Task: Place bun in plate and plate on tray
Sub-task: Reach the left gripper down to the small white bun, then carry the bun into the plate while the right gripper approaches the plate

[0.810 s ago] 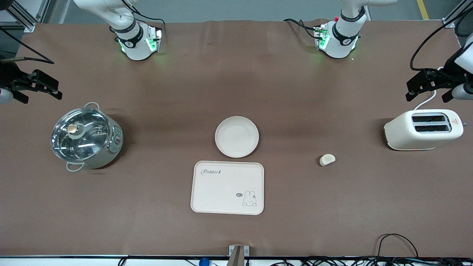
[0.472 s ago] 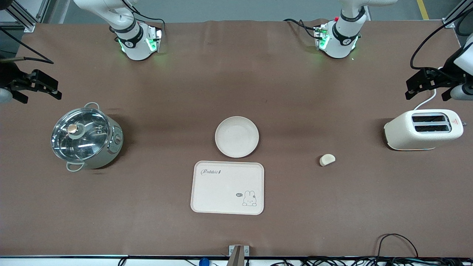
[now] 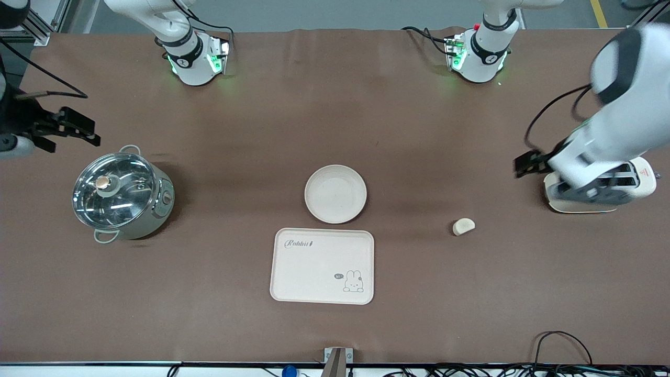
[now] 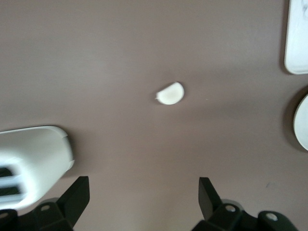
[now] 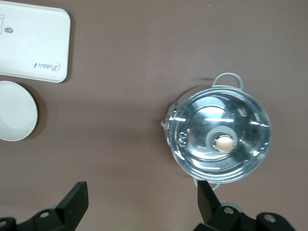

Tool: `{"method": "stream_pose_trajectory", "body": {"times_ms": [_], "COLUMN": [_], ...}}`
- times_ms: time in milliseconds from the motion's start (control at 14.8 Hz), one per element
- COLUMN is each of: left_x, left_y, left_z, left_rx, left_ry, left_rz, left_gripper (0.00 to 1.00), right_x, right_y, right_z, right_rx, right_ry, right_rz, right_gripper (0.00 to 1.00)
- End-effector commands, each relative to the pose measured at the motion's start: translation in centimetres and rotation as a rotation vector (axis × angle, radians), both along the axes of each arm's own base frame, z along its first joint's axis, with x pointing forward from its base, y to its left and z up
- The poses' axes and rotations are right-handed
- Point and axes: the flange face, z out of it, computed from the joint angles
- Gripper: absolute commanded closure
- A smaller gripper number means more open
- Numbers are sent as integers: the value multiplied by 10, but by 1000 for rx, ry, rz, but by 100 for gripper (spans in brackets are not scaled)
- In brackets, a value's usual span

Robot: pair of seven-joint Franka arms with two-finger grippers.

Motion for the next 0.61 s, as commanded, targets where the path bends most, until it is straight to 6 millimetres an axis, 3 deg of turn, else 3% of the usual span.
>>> {"method": "stream_pose_trajectory", "body": {"times_ms": [0,202,540], "left_x": [29,29,8], "left_y": [-21,-29,-30], "left_z": [-100,-169,-246], "left_rx": [-35,-50,-64], "left_ry": [44,-33,-127], "left_rz": [-11,-40,-55], "left_gripper": [0,0,1], "right_x": [16,32,50], "right_y": [8,27,70], "right_z": [-24,-51,-104], "right_rx": [23,18,51], "right_ry": [22,32,88], "right_rz": [-2,22,81], "right_gripper": [0,0,1]}}
